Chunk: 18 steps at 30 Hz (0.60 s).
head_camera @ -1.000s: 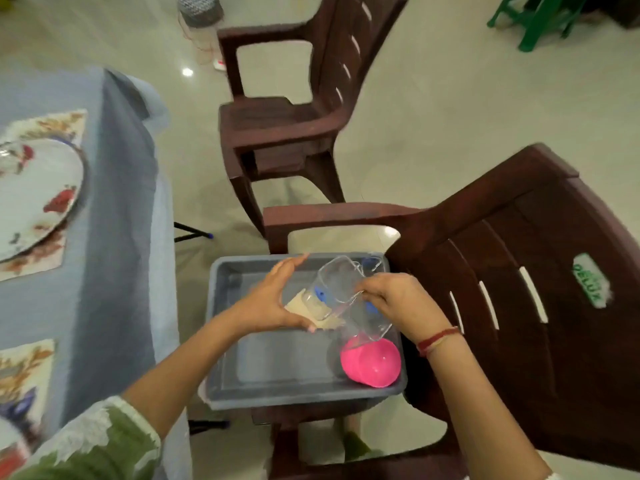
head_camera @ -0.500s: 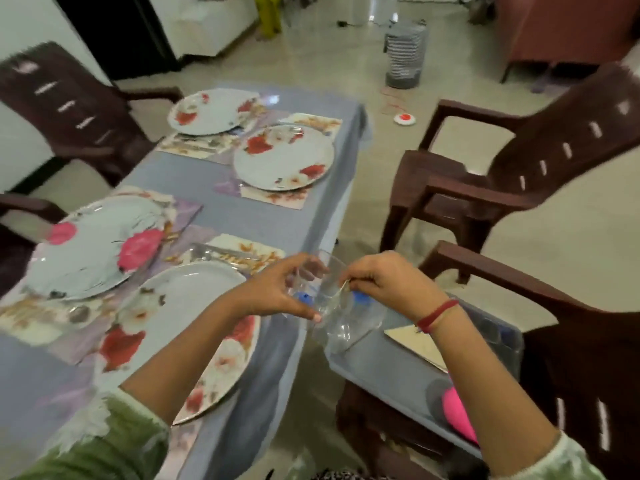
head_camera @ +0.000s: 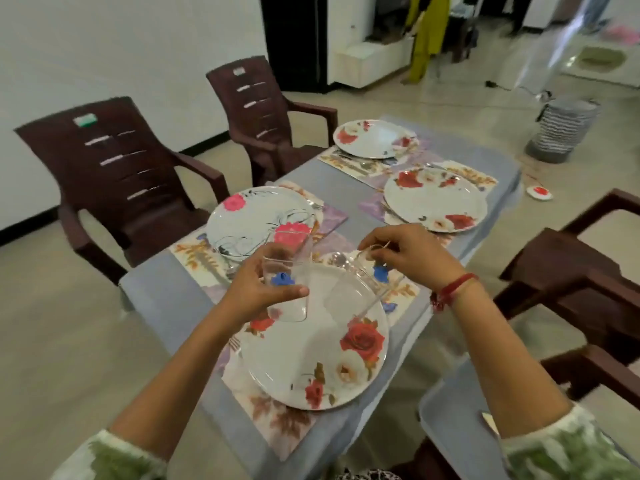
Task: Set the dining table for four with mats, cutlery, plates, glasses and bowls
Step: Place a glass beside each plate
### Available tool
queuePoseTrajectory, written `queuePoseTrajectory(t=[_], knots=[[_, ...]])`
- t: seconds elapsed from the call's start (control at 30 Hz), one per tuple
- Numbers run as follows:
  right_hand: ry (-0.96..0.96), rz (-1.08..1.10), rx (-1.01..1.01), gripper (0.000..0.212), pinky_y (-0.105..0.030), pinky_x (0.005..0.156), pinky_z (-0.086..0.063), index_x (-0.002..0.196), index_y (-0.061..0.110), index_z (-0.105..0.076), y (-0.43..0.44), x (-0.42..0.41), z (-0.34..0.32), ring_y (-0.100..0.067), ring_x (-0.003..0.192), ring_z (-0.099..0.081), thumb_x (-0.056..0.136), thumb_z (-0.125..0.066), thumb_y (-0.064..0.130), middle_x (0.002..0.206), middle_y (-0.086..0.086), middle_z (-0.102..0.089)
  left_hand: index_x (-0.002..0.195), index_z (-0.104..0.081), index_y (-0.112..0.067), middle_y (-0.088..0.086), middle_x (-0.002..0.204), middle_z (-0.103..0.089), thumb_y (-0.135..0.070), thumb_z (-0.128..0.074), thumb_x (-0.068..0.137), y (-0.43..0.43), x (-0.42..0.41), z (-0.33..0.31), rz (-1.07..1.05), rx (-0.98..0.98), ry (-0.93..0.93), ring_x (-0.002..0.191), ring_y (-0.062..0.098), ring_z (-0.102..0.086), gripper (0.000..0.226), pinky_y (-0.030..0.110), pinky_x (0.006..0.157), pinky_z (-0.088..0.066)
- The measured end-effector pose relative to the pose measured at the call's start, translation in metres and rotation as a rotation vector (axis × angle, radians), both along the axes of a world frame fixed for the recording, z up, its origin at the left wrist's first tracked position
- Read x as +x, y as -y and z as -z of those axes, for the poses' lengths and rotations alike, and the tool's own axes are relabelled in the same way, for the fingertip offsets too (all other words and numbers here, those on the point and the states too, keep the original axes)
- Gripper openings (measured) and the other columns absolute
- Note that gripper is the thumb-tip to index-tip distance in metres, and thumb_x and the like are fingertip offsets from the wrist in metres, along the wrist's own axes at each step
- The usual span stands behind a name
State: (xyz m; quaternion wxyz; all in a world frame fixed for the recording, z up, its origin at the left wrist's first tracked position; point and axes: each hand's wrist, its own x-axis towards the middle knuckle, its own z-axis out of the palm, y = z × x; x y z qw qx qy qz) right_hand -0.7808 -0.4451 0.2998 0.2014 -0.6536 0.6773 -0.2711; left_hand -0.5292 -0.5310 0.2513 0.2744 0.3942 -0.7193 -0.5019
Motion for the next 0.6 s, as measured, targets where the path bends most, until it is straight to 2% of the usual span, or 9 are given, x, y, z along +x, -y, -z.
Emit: queuePoseTrajectory(t=[0.07,0.13,0.23,0.27,0.37,0.47,0.6], knots=[[-0.033,0.041,0.043,0.017,-0.023,0.075,-0.053,0.1,0.01,-0.071,0.023,0.007,0.003,-0.01,0.074,-0.063,0.09,-0.058,0.005,0.094,-0.001,-0.07,0.105,-0.057,-0.031,-0.007,0.108,-0.063,-0.055,-0.082,0.043,0.0,0.012,0.002,-0.088,-0.005,-0.011,0.099,0.012,-0.062,0.072,0.03,0.084,-0.051],[-0.017,0.096,0.078,0.018,-0.026,0.078,-0.053,0.099,0.007,-0.07,0.046,0.011,0.009,-0.01,0.073,-0.061,0.09,-0.055,0.002,0.095,-0.003,-0.068,0.102,-0.056,-0.034,-0.008,0.106,-0.062,-0.054,-0.084,0.043,0.002,0.019,0.004,-0.181,-0.01,-0.038,0.1,0.012,-0.061,0.069,0.029,0.082,-0.05],[-0.045,0.17,0.126,0.02,-0.012,0.062,-0.047,0.096,0.007,-0.07,0.081,0.005,0.019,-0.01,0.062,-0.059,0.09,-0.052,0.001,0.093,-0.006,-0.066,0.1,-0.053,-0.041,-0.016,0.107,-0.059,-0.044,-0.086,0.051,0.008,0.023,0.015,-0.317,0.005,-0.062,0.101,0.01,-0.059,0.059,0.03,0.082,-0.05],[-0.044,0.192,0.144,0.021,-0.012,0.059,-0.048,0.094,0.008,-0.07,0.094,0.0,0.023,-0.01,0.059,-0.061,0.09,-0.05,0.001,0.092,-0.007,-0.067,0.099,-0.053,-0.042,-0.017,0.107,-0.059,-0.043,-0.086,0.053,0.011,0.022,0.02,-0.362,0.008,-0.075,0.101,0.01,-0.058,0.058,0.031,0.082,-0.05],[-0.026,0.243,0.231,0.02,-0.034,0.073,-0.057,0.091,0.006,-0.069,0.132,-0.025,0.033,-0.025,0.068,-0.069,0.088,-0.05,-0.001,0.09,-0.013,-0.07,0.1,-0.053,-0.042,-0.015,0.108,-0.059,-0.047,-0.088,0.052,0.019,0.008,0.032,-0.488,0.024,-0.114,0.104,0.013,-0.058,0.059,0.025,0.077,-0.05],[-0.017,0.253,0.297,0.019,-0.035,0.072,-0.057,0.09,0.004,-0.069,0.177,-0.061,0.05,-0.028,0.071,-0.069,0.086,-0.051,-0.002,0.089,-0.016,-0.07,0.108,-0.054,-0.034,-0.009,0.11,-0.059,-0.037,-0.086,0.058,0.039,-0.02,0.044,-0.605,0.057,-0.121,0.105,0.016,-0.057,0.06,0.015,0.071,-0.043],[0.016,0.244,0.361,0.017,-0.042,0.079,-0.057,0.085,0.001,-0.07,0.234,-0.107,0.084,-0.032,0.072,-0.069,0.084,-0.053,-0.003,0.09,-0.016,-0.07,0.102,-0.054,-0.038,-0.013,0.109,-0.06,-0.046,-0.085,0.049,0.071,-0.066,0.067,-0.764,0.151,-0.131,0.104,0.012,-0.057,0.062,0.019,0.074,-0.044]])
